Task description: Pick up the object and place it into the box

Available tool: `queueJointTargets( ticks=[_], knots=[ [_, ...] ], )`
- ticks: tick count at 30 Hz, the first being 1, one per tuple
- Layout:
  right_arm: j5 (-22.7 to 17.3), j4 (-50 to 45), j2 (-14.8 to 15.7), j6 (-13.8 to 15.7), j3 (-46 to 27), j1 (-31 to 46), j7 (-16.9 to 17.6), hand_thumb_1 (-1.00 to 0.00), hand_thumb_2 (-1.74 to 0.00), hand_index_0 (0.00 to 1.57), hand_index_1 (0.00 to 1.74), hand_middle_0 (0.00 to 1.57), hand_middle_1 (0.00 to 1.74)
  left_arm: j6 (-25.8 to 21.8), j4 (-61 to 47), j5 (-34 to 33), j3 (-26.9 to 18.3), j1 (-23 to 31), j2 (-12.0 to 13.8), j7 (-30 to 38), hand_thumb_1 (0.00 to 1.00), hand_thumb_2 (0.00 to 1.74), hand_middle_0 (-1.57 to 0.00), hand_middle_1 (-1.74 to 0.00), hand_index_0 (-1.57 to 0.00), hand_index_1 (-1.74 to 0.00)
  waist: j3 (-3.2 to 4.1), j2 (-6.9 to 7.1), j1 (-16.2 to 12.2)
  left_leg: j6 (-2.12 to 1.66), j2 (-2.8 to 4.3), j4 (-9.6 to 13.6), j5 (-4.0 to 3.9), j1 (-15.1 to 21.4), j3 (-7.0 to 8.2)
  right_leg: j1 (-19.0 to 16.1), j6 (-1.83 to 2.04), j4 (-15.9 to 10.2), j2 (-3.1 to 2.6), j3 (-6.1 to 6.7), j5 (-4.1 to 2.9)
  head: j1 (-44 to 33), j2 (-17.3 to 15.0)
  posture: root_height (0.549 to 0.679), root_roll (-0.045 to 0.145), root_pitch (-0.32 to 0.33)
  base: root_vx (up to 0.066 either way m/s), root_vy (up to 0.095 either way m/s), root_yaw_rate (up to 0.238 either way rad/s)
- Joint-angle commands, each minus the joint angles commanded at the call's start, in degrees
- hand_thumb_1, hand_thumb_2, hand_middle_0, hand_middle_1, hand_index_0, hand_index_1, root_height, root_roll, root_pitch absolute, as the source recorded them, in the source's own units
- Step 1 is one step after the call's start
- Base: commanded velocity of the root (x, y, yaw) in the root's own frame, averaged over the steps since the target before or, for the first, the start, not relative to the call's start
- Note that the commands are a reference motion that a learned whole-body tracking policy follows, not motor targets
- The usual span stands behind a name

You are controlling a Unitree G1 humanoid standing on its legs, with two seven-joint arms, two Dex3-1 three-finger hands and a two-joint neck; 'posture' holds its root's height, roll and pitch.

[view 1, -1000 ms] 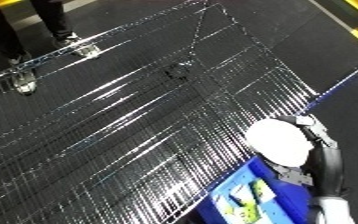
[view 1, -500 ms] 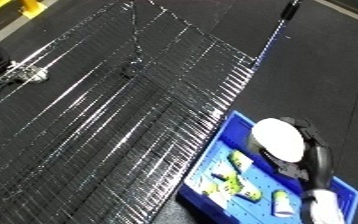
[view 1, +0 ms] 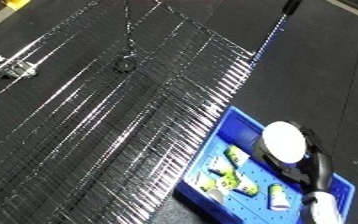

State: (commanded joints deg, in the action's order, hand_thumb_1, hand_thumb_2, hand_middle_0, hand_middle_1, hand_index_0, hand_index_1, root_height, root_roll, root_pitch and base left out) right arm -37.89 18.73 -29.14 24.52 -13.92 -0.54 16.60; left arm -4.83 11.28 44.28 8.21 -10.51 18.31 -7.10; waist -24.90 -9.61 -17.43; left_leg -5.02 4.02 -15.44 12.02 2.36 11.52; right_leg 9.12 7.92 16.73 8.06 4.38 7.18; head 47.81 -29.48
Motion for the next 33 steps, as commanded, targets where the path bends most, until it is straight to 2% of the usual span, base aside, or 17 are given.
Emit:
queueJointTargets(
  ticks=[1, 7, 14, 21, 26, 29, 33],
  knots=[
    [0.31, -0.12, 0.1, 0.03, 0.1, 0.09, 0.23, 0.0, 0.0, 0.0, 0.0, 0.0, 0.0, 0.04, -0.04, 0.04, 0.03, 0.02, -0.02, 0.06, 1.0, 1.74, -1.57, -1.74, -1.57, -1.74, 0.08, 0.02, 0.05, 0.01, 0.0, -0.08, 0.0, -0.05, -0.06, 0.03, -0.07, 0.17, -0.04, -0.04, 0.09, -0.14, -0.21, 0.674, 0.072, -0.022, 0.011, -0.006, 0.078],
    [1.96, -0.93, 0.7, -0.05, 0.48, 0.61, 1.59, 0.0, 0.0, 0.0, 0.0, 0.0, 0.0, 0.68, -0.16, 0.15, -0.03, 0.19, 0.16, 0.1, 1.0, 1.74, -1.57, -1.74, -1.57, -1.74, 0.59, 0.32, 0.45, 0.09, 0.01, -0.64, 0.08, -0.41, -0.65, 0.22, -0.44, 1.23, -0.41, -0.22, 0.63, -0.59, -1.14, 0.674, 0.072, -0.023, 0.017, -0.015, 0.093],
    [2.45, -1.75, 1.46, -0.81, 0.49, 1.0, 1.57, 0.0, 0.0, 0.0, 0.0, 0.0, 0.0, 0.65, -0.07, 0.38, -0.38, 1.05, 0.4, -0.02, 1.0, 1.74, -1.57, -1.74, -1.57, -1.74, 0.9, 0.49, 0.91, 0.13, -0.06, 0.03, -0.31, -0.33, -1.2, 0.11, -0.56, 1.17, -0.52, -0.41, 0.59, -1.18, -2.07, 0.675, 0.07, -0.021, 0.009, -0.007, 0.048],
    [8.08, -5.85, 1.28, -1.25, 1.91, 0.93, -0.33, 0.0, 0.0, 0.0, 0.0, 0.0, 0.0, 0.89, -0.83, 0.85, -0.58, 2.26, 0.15, -0.06, 1.0, 1.74, -1.57, -1.74, -1.57, -1.74, 1.04, 0.62, 1.54, -0.06, -0.13, 0.91, -0.9, -0.03, -1.64, -0.52, -0.59, 0.32, -0.41, -0.67, 0.33, -2.71, -2.93, 0.675, 0.07, -0.025, 0.013, 0.01, 0.019],
    [13.27, -10.7, 0.68, -3.33, 4.17, -0.42, -3.25, 0.0, 0.0, 0.0, 0.0, 0.0, 0.0, 0.23, -0.77, 1.17, -0.26, 2.93, -0.76, 0.32, 1.0, 1.74, -1.57, -1.74, -1.57, -1.74, 0.86, 0.97, 2.44, -0.08, -0.34, 0.44, -0.91, -0.4, -2.1, -0.78, -0.9, 0.4, -0.41, -0.79, 0.5, -6.04, -5.06, 0.675, 0.072, -0.031, 0.02, 0.026, 0.022],
    [15.8, -12.69, 0.24, -5.08, 5.72, -1.63, -5.23, 0.0, 0.0, 0.0, 0.0, 0.0, 0.0, 0.22, -0.62, 1.32, -0.19, 2.99, -1.15, 0.64, 1.0, 1.74, -1.57, -1.74, -1.57, -1.74, 0.75, 1.46, 3.51, -0.04, -0.49, 0.05, -1.03, -0.93, -2.83, -0.86, -1.11, 0.89, -0.4, -0.99, 0.78, -8.41, -6.56, 0.675, 0.072, -0.035, 0.029, 0.008, 0.112],
    [17.34, -14.09, -0.24, -7.32, 7.69, -3.98, -6.61, 0.0, 0.0, 0.0, 0.0, 0.0, 0.0, 0.33, -0.57, 1.42, -0.21, 2.81, -0.99, 1.4, 1.0, 1.74, -1.57, -1.74, -1.57, -1.74, 0.34, 2.56, 5.52, 0.0, -0.58, -0.04, -1.63, -2.03, -4.34, -0.75, -1.36, 1.41, -0.37, -1.65, 0.93, -12.68, -7.95, 0.674, 0.07, -0.036, 0.009, -0.018, 0.196]
  ],
)
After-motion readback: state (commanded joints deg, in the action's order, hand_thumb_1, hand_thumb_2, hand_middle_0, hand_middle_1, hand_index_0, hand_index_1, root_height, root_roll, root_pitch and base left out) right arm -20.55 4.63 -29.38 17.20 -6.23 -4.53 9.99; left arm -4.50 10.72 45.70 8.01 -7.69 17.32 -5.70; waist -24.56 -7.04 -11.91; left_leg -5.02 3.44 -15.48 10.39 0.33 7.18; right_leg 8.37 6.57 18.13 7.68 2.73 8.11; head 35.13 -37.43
